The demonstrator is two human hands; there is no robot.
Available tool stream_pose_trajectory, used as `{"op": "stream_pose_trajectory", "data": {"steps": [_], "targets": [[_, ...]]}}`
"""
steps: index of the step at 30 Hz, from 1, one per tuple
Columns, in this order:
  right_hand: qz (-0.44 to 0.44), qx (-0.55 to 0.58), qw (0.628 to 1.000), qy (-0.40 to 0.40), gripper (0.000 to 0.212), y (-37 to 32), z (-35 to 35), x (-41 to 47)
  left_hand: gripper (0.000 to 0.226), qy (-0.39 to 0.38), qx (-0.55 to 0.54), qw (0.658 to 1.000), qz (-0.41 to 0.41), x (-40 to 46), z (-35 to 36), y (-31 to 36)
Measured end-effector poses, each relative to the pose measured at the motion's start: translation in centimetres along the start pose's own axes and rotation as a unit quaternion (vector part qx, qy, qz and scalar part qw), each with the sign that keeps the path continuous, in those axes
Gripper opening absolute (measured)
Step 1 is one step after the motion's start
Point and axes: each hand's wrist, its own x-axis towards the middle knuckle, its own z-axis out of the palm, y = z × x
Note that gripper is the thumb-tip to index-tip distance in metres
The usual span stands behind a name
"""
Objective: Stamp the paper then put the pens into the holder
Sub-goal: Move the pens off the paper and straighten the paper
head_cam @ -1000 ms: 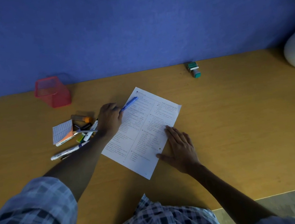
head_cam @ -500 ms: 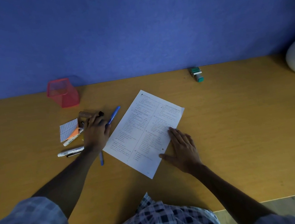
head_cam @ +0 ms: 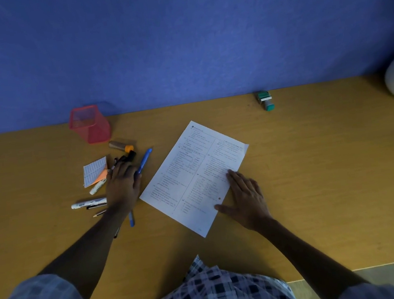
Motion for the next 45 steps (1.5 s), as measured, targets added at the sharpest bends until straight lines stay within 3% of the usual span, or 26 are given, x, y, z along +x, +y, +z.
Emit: {"op": "stream_pose_trajectory", "data": {"steps": [6, 11, 17, 22, 30, 40, 45], "targets": [[0.003, 0.002, 1.0, 0.003, 0.103, 0.1, 0.2, 0.0, 0.043, 0.0, -0.003, 1.0, -0.007, -1.4, -0.2, 1.4], [0.005, 0.004, 1.0, 0.003, 0.102, -0.1, 0.2, 0.0, 0.052, -0.052, 0.014, 0.998, 0.019, -3.5, 0.4, 1.1], [-0.004, 0.001, 1.0, -0.007, 0.103, 0.3, 0.0, 0.0, 0.044, -0.059, 0.049, 0.995, 0.067, -3.4, 0.1, 0.1], [-0.006, 0.007, 1.0, -0.001, 0.103, 0.4, 0.1, 0.2, 0.049, -0.071, 0.037, 0.994, 0.073, -2.9, -0.5, 0.5], [0.024, -0.009, 0.998, 0.058, 0.091, -1.5, -0.2, 0.1, 0.047, -0.092, 0.0, 0.978, 0.189, -2.1, 0.6, 4.0], [0.011, -0.013, 1.0, 0.014, 0.089, 0.8, -0.6, 0.7, 0.047, -0.083, -0.038, 0.982, 0.167, -3.9, 0.9, 5.2], [-0.005, -0.018, 1.0, -0.005, 0.086, 2.0, -1.0, 1.3, 0.045, -0.092, -0.003, 0.983, 0.159, -5.3, 1.4, 4.7]]}}
